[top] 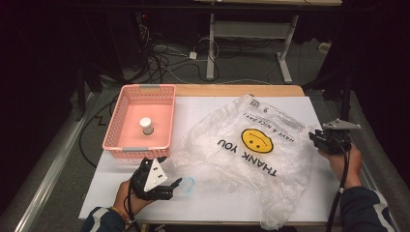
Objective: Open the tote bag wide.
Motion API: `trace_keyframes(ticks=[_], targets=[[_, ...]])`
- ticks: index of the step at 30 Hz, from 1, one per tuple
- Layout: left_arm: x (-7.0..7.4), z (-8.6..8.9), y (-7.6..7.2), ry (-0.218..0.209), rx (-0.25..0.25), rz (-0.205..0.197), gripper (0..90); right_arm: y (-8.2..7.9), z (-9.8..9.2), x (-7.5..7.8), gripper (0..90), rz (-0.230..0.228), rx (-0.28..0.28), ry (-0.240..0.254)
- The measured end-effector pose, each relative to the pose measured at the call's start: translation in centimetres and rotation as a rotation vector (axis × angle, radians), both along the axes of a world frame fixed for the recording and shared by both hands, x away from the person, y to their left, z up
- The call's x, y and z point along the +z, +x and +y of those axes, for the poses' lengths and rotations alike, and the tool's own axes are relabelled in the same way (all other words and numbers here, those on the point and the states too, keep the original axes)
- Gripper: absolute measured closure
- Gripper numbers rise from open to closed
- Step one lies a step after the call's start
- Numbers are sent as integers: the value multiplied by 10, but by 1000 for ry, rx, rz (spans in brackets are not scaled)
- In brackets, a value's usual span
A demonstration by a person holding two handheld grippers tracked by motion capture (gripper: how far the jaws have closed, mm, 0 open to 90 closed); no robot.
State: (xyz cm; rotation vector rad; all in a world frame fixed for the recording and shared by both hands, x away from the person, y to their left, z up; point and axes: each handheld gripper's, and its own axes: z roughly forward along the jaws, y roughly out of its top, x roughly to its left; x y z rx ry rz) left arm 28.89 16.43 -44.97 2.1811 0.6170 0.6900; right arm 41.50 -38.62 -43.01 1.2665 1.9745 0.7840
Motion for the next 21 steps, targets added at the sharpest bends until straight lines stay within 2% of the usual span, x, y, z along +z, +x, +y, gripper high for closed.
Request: trace_keyframes(ticks=[2,3,4,5,6,7,9,13,16,19,20,21], targets=[[0,1,1,-1,4,-1,174,-11,7,11,627,-60,43,7],[0,2,2,3,5,0,174,-21,19,22,564,-99,120,45],[0,2,2,3,9,-1,174,-21,19,22,564,-99,120,45],[0,3,2,0,10,0,174,-25,28,27,562,-101,164,56],[0,4,2,-1,12,-1,174,-33,49,33,548,-109,273,55],[0,4,2,2,15,-2,174,-33,49,33,548,-109,273,55],[0,4,2,5,17,-2,174,-41,73,35,529,-102,381,72],[-1,5,0,12,21,-1,174,-54,123,28,479,-54,577,87],[-1,6,0,16,26,4,174,-59,157,19,425,30,706,95],[-2,6,-1,21,30,10,173,-61,185,8,398,88,795,81],[-3,7,-1,22,31,11,172,-61,194,5,395,107,819,64],[-3,7,-2,24,31,11,173,-63,209,-5,395,129,857,5]])
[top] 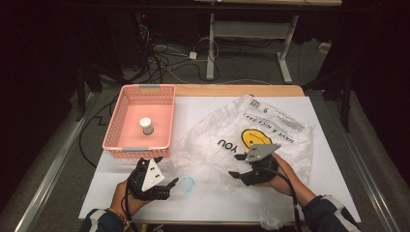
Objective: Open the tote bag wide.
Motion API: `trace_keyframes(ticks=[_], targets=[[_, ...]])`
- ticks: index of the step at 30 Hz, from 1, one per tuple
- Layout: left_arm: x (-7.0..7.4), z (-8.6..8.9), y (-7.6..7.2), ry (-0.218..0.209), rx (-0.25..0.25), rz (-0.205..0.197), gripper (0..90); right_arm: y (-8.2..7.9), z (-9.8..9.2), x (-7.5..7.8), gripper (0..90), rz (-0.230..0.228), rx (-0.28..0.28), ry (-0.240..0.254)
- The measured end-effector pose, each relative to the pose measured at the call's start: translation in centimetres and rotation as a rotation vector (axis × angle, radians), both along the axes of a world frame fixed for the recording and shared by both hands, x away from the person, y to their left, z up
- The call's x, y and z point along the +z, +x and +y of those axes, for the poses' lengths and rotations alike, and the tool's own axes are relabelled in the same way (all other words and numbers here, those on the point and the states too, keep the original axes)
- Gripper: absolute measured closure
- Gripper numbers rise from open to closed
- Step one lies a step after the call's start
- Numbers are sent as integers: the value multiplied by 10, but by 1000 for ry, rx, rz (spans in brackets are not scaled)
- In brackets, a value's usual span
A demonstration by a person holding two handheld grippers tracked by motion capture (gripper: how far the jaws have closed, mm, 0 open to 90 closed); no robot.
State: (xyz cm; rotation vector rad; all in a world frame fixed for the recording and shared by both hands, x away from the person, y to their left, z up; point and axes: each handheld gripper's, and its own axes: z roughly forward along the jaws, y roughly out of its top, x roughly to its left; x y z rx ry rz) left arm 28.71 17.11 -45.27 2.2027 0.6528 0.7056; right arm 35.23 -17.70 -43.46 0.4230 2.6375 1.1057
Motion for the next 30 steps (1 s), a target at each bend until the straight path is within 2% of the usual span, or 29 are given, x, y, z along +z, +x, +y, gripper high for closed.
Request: trace_keyframes(ticks=[1,3,5,6,7,8,9,10,11,13,14,15,16,17,18,19,20,22,23,25,30], targets=[[0,0,-1,2,1,2,173,0,0,0,395,0,0,0],[-1,1,-1,9,5,4,173,1,13,-12,395,8,30,-94],[-1,1,-2,21,14,5,172,2,21,-25,413,0,26,-177],[-1,1,-2,24,15,7,172,3,23,-29,424,5,26,-202],[-1,2,-3,22,15,7,172,5,22,-30,492,13,20,-186],[-1,2,-3,24,13,4,173,9,20,-29,612,24,1,-179],[-1,3,-4,23,14,2,173,9,20,-29,612,24,1,-179],[-1,3,-4,20,15,2,173,13,17,-29,697,40,-5,-159],[-1,4,-4,21,17,4,173,13,17,-29,697,40,-5,-159],[-1,5,-3,21,20,7,174,17,16,-27,823,42,-30,-165],[-1,5,-3,32,21,7,174,17,16,-27,823,42,-30,-165],[-1,5,-3,38,25,6,173,21,15,-26,890,42,-57,-132],[0,5,-2,36,25,5,173,21,15,-26,890,42,-57,-132],[1,6,-1,33,26,3,173,24,14,-24,900,5,-92,-120],[3,6,0,25,31,-2,173,24,14,-24,900,5,-92,-120],[5,8,1,15,36,-6,174,28,14,-20,900,-24,-127,-97],[7,9,2,6,41,-9,174,28,14,-20,900,-24,-127,-97],[11,13,6,-13,54,-11,174,33,14,-15,900,-87,-171,-85],[13,14,7,-16,57,-11,174,35,13,-13,900,-103,-188,-75],[16,17,11,-17,66,-14,174,37,12,-11,900,-110,-205,-69],[32,23,23,-27,120,-25,174,43,4,3,900,-173,-267,-17]])
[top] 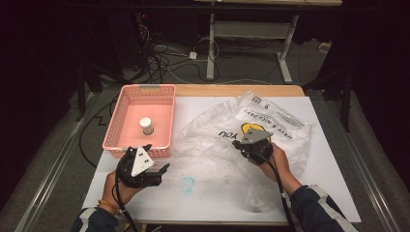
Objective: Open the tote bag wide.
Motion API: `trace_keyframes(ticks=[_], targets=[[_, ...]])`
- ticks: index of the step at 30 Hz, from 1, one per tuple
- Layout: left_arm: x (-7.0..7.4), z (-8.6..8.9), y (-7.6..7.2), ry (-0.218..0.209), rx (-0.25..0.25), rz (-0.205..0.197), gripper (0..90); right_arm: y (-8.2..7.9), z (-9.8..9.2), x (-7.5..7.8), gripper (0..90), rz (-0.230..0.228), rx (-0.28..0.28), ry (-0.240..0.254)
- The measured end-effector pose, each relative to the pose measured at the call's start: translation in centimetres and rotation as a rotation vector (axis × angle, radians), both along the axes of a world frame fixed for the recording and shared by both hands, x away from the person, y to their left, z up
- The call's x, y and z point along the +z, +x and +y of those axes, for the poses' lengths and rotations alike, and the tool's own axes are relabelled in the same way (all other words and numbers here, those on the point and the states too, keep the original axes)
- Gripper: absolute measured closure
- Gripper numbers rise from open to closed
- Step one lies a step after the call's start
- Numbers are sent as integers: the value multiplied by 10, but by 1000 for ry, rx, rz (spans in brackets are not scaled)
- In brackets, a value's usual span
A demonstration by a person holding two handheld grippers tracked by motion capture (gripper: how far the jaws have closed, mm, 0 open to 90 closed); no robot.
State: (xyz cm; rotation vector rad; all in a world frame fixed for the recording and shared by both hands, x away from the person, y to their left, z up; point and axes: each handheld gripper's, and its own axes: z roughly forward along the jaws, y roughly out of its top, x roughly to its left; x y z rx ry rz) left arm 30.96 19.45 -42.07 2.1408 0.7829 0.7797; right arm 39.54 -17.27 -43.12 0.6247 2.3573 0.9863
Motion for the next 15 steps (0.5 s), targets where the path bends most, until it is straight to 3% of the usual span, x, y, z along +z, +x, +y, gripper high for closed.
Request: trace_keyframes(ticks=[2,4,6,9,11,15], targets=[[10,1,5,16,12,-21,174,-1,-3,12,900,-46,-20,15],[20,2,14,25,25,-27,174,0,-4,17,900,-60,-25,21],[30,4,27,31,38,-24,174,1,-5,24,900,-90,-38,31],[37,7,52,80,81,-25,177,4,-8,35,900,-128,-58,49],[38,12,72,104,114,15,189,7,-9,42,900,-153,-73,58],[36,26,112,81,148,135,189,12,-13,58,900,-203,-97,80]])
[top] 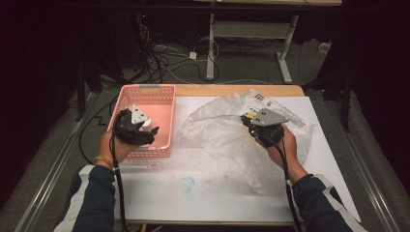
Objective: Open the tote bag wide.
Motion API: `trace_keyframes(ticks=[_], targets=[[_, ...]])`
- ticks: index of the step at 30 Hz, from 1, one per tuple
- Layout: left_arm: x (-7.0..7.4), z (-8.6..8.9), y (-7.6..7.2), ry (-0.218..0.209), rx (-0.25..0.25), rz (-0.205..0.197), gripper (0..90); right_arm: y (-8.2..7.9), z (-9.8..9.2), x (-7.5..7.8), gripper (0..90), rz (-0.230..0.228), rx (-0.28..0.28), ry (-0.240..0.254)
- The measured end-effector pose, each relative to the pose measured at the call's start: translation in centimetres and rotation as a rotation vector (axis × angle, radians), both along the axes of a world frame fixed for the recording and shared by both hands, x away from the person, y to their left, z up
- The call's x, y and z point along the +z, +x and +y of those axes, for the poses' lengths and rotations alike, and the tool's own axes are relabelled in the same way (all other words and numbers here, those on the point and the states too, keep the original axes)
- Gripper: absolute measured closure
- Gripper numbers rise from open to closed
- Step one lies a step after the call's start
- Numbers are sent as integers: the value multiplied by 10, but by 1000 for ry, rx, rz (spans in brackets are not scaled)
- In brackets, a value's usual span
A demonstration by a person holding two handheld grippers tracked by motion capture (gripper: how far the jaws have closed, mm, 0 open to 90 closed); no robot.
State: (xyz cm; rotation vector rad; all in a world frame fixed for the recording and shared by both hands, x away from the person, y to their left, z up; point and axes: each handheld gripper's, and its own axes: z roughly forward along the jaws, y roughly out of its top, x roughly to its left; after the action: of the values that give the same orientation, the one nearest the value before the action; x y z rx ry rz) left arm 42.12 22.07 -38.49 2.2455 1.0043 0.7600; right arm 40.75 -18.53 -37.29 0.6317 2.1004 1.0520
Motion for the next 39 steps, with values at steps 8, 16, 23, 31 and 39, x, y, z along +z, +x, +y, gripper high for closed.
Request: trace_keyframes(ticks=[8,16,23,31,39], targets=[[-17,4,46,14,66,196,188,3,-3,13,900,-72,-25,38],[-32,1,66,45,112,285,296,2,0,13,900,-63,-10,49],[-40,14,76,43,167,329,342,-1,2,10,900,-52,14,46],[-44,13,80,48,133,348,404,-3,3,3,900,-36,40,53],[-42,11,78,69,132,326,478,-5,-1,0,900,-28,41,53]])
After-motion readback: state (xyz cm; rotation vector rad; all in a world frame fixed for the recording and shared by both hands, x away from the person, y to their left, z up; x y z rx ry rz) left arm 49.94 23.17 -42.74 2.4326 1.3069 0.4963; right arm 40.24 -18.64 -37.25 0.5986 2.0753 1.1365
